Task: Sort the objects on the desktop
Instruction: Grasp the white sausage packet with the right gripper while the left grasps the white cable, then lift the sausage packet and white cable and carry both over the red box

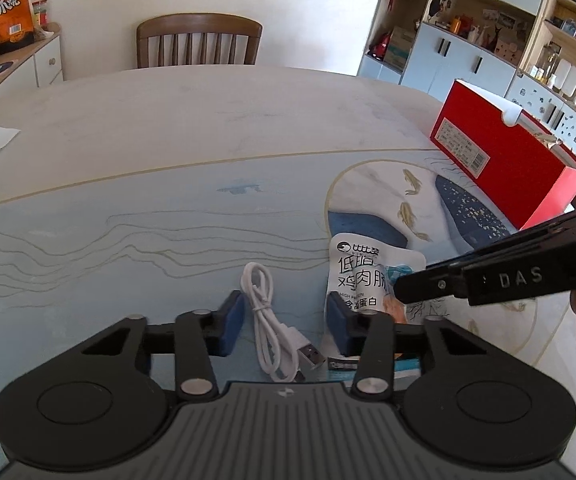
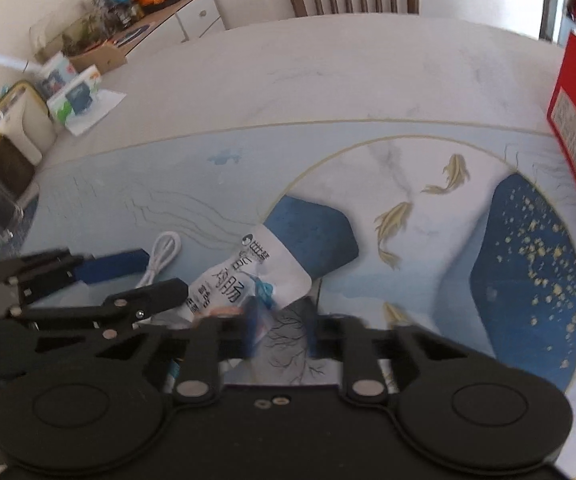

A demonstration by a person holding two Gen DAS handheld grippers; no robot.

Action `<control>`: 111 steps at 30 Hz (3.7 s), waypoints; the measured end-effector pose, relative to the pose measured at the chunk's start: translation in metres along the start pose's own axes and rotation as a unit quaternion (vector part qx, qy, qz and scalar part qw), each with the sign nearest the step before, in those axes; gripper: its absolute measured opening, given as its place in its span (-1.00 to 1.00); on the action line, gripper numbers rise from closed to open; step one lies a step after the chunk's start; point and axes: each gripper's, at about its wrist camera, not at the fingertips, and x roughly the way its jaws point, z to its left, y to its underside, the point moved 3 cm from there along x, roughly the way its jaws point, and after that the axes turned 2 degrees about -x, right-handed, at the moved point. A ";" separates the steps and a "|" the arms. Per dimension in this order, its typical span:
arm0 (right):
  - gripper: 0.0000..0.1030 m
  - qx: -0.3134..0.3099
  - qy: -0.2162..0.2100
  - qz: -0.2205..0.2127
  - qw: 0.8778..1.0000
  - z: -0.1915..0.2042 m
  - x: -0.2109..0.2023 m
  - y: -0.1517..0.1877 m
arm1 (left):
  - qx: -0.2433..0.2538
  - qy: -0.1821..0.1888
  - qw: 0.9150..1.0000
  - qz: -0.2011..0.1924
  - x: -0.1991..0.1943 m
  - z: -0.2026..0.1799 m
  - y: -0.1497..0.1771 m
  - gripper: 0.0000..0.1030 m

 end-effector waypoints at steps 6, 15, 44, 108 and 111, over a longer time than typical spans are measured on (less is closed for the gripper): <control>-0.88 0.024 -0.011 -0.011 1.000 -0.013 -0.003 -0.003 | 0.006 0.012 1.000 0.008 0.004 -0.008 0.000 -0.61; -0.87 0.015 -0.001 -0.013 1.000 -0.042 -0.015 -0.007 | 0.012 0.015 1.000 0.013 0.008 -0.019 0.001 -0.78; 0.35 -0.006 0.055 -0.023 0.998 -0.009 0.008 -0.012 | 0.090 0.007 0.996 0.007 0.001 -0.034 0.014 0.34; -0.23 0.004 0.042 -0.094 0.995 -0.138 -0.160 0.033 | 0.054 0.064 0.995 -0.049 -0.010 -0.200 -0.054 -0.81; -0.23 0.001 0.044 -0.098 0.994 -0.152 -0.169 0.030 | 0.056 0.069 0.995 -0.055 -0.005 -0.221 -0.063 -0.81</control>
